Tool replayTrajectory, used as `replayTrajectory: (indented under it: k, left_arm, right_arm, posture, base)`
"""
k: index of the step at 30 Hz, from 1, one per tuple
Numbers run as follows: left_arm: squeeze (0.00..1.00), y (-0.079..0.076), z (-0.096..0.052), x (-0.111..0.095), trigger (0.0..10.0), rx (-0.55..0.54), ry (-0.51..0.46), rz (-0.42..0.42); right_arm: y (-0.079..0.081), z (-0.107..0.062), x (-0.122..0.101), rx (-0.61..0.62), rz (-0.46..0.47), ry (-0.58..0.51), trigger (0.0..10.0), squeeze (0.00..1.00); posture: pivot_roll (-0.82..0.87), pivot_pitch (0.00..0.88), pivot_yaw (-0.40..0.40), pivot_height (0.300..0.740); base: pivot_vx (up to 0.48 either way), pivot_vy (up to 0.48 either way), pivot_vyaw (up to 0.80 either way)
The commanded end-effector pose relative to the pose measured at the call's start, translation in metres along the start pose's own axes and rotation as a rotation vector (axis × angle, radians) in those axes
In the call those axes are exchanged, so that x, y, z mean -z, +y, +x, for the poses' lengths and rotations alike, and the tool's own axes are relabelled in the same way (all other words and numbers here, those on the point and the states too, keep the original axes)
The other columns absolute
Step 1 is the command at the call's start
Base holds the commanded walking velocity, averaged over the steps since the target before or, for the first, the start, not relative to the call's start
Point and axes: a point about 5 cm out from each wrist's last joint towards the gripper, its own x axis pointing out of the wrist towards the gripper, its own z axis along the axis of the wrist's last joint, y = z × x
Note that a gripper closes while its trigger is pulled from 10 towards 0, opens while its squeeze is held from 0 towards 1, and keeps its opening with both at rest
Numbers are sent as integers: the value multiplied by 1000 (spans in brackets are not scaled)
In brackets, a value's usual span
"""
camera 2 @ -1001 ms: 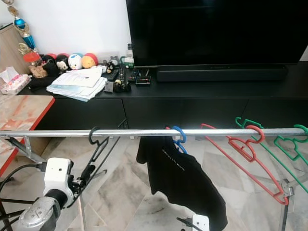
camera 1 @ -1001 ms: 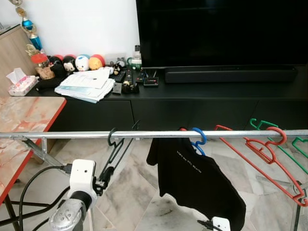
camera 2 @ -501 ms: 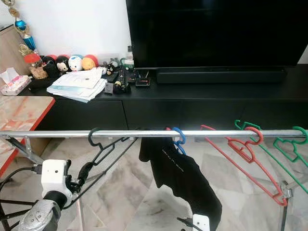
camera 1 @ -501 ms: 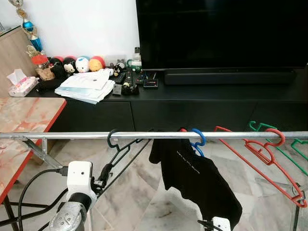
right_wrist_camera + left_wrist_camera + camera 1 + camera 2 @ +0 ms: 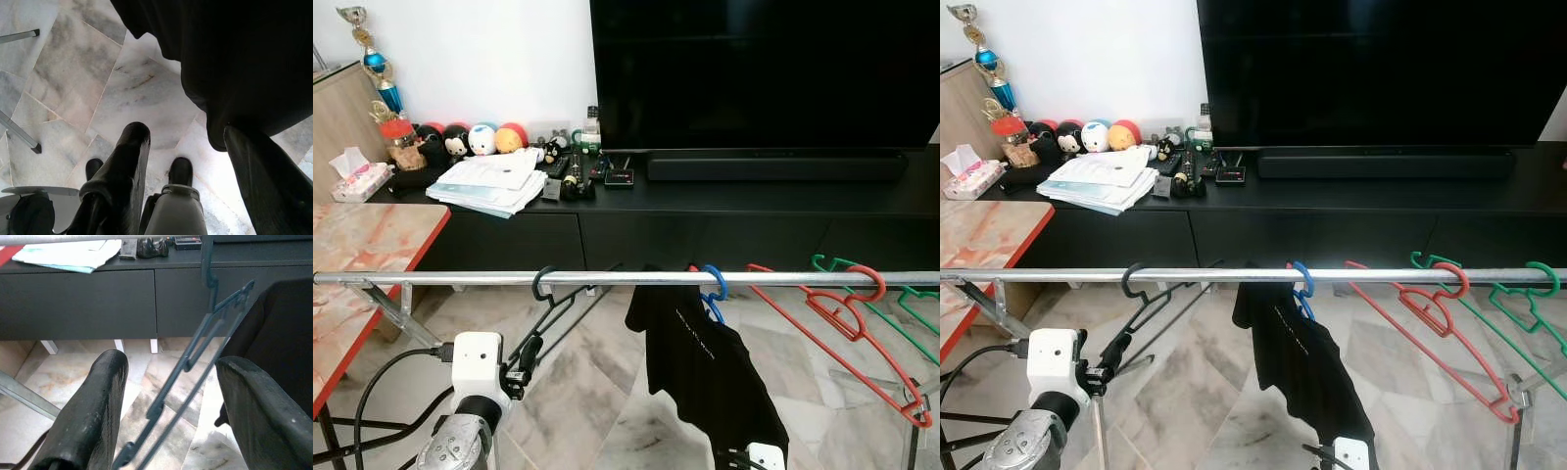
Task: Hang hanger
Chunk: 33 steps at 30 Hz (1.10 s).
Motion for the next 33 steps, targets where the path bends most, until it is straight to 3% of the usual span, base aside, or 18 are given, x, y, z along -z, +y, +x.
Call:
replayTrajectory:
  k: [1,33]
  left_arm:
    - [0,0,0,0,10000,7,-5,-9]
    - [0,3,-2,2,10000,-3,8,-13]
  right_arm:
    - [3,0,3,-7,2,4,10000,0]
    - [3,0,0,-14,3,-2,10000,0]
  posture:
    - [30,20,68,740]
    - [44,56,68,740]
  base:
    - [0,0,0]
    - [-249,0,0]
